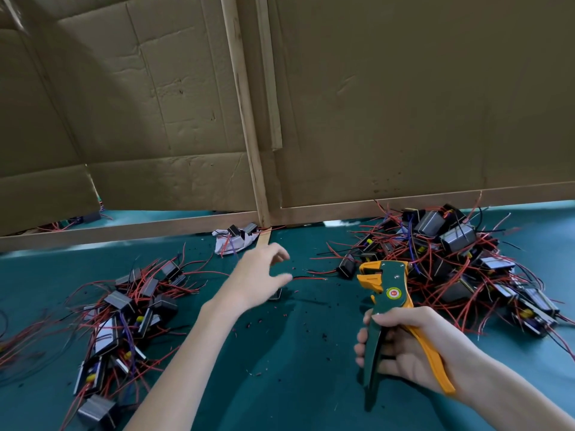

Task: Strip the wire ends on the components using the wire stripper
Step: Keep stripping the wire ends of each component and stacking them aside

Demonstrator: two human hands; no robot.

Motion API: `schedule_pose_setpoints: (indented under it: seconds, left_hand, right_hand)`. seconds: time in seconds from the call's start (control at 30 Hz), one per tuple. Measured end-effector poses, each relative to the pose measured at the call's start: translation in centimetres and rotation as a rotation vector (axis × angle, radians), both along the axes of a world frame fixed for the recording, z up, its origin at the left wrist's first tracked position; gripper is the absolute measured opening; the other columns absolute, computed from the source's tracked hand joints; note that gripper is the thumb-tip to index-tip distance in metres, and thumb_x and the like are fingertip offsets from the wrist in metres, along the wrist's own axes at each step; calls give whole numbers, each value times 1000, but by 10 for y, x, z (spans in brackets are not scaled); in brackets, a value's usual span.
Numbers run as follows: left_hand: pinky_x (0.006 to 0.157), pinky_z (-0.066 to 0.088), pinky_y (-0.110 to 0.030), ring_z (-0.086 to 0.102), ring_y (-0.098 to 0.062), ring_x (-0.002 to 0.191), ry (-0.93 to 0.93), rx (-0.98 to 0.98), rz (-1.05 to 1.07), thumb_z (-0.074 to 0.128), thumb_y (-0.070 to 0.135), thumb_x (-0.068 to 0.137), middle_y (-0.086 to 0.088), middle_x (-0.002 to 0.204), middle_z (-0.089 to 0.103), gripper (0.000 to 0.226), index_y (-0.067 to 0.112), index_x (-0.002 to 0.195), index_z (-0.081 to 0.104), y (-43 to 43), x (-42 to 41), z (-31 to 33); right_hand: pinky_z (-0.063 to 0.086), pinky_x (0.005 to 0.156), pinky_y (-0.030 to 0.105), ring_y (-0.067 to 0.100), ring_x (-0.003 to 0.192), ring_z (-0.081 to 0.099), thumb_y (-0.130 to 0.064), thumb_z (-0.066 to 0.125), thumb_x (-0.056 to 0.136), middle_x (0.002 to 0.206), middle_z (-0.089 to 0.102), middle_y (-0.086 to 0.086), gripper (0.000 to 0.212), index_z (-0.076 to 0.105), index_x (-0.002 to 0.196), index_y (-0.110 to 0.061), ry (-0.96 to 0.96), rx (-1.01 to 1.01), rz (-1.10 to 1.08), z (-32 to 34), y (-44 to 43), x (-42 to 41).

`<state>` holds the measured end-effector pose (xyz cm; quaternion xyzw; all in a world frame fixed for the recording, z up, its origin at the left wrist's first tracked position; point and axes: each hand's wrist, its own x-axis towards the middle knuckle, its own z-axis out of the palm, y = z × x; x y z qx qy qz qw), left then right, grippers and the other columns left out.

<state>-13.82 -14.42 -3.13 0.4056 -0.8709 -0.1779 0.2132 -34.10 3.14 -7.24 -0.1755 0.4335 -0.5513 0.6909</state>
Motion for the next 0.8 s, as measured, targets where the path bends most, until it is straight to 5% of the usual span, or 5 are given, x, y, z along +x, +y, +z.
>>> schedule_pose_setpoints:
  seconds: [0.1,0.23,0.37,0.57,0.8]
  left_hand:
    - [93,42,-25,57,-9,102,-67,92,-77,71,23,85,6,109,63,27,21,109,60,-1,-6,-19]
    - [75,45,-26,60,-6,76,93,80,-91,69,19,87,12,80,68,4,22,87,67,6,-14,-34]
    - [62,43,-18,64,-8,58,341,236,-74,71,17,85,5,66,71,13,22,85,59,12,-18,-31]
    - [65,51,-35,65,-21,54,599,385,-143,76,14,80,-10,74,74,28,15,83,48,17,-22,-8]
    - [57,49,-21,64,-19,50,666,467,-200,72,12,82,-10,79,75,30,12,83,42,29,-24,7]
  right_hand:
    - [58,66,50,42,70,68,-2,69,56,80,64,27,17,72,72,3,3,-3,12,3,1,2]
    - [58,64,49,41,68,68,5,69,49,79,64,27,22,71,71,3,3,-9,28,7,2,4]
    - [59,63,49,41,68,67,8,64,56,78,64,27,18,71,72,2,33,-21,47,11,5,5]
    - [59,59,48,41,65,66,-5,64,60,76,63,27,17,68,75,3,82,-66,52,21,11,12]
    - [58,60,48,42,65,65,-5,64,60,76,61,28,16,68,73,2,117,-123,54,25,13,14]
